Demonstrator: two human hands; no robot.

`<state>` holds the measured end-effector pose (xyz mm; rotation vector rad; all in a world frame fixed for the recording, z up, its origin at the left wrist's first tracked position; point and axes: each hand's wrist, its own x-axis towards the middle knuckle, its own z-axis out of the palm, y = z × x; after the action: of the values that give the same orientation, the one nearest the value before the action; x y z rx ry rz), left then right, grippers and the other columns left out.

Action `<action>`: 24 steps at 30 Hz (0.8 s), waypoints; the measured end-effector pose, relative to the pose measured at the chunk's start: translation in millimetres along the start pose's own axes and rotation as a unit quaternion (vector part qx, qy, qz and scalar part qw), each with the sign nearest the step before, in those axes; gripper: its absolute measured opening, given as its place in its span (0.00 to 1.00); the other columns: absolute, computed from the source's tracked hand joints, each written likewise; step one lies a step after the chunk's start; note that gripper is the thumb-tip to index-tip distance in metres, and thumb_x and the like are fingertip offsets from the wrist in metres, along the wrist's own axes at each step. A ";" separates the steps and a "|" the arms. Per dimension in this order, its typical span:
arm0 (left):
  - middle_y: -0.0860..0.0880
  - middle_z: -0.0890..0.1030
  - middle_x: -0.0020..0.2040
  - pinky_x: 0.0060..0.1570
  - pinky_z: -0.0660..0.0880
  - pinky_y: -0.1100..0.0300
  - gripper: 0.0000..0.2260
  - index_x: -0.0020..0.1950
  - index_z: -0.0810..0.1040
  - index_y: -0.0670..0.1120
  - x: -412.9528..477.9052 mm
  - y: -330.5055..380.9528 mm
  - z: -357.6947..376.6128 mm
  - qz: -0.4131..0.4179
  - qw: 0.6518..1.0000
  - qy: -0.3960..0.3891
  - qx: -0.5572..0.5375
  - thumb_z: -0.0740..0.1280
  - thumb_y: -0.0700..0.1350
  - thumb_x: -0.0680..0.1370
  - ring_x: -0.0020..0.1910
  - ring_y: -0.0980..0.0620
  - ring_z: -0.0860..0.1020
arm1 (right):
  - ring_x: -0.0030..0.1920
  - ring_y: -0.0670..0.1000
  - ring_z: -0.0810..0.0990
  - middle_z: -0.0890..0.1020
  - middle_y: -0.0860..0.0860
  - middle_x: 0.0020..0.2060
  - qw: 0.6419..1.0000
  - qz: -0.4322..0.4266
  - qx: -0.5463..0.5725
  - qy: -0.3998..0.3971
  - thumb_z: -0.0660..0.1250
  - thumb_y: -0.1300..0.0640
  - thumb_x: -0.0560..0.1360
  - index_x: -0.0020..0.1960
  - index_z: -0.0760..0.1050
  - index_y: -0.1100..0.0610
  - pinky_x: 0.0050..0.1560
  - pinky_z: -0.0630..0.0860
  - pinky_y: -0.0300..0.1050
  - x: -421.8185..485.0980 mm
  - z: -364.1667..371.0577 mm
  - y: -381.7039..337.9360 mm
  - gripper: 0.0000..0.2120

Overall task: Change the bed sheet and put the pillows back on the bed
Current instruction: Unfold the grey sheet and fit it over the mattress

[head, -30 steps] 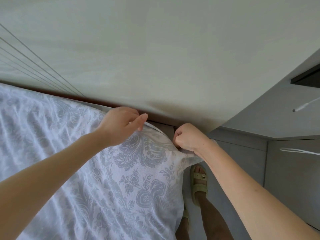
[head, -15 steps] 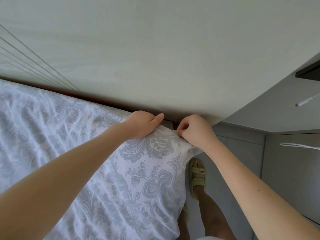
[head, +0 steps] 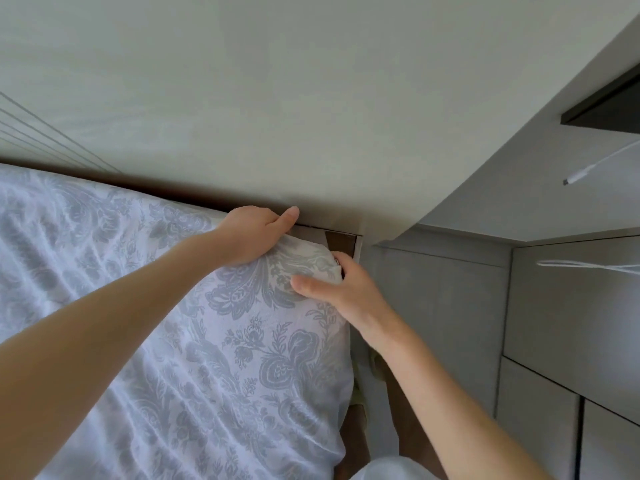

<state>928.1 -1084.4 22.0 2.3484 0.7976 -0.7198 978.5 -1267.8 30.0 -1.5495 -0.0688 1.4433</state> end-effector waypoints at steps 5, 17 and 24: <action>0.49 0.80 0.59 0.61 0.67 0.57 0.26 0.58 0.81 0.51 -0.7 4.6 -4.6 0.000 1.000 0.004 -0.027 0.47 0.61 0.81 0.61 0.48 0.74 | 0.44 0.47 0.85 0.84 0.50 0.46 0.998 0.024 0.052 -0.016 0.79 0.60 0.62 0.54 0.75 0.53 0.39 0.79 0.38 31.2 -25.9 12.5 0.23; 0.51 0.66 0.73 0.69 0.53 0.57 0.27 0.72 0.67 0.49 -34.9 -64.3 77.4 -0.030 0.986 0.166 -0.013 0.47 0.58 0.78 0.73 0.51 0.61 | 0.45 0.49 0.84 0.84 0.55 0.49 0.988 0.100 0.117 -0.032 0.74 0.59 0.66 0.56 0.78 0.61 0.41 0.79 0.39 128.1 -79.3 64.4 0.20; 0.57 0.59 0.76 0.74 0.37 0.51 0.28 0.75 0.58 0.60 28.6 -61.8 103.1 -0.067 0.988 0.123 0.066 0.39 0.59 0.76 0.76 0.58 0.51 | 0.54 0.49 0.82 0.83 0.52 0.54 0.996 0.071 0.057 -0.021 0.81 0.46 0.55 0.62 0.76 0.56 0.53 0.76 0.40 148.1 -86.8 75.4 0.38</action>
<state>875.0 -1098.4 -88.7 2.5555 1.0515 -0.5590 1048.9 -1266.8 -143.8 -1.4551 0.0992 1.5641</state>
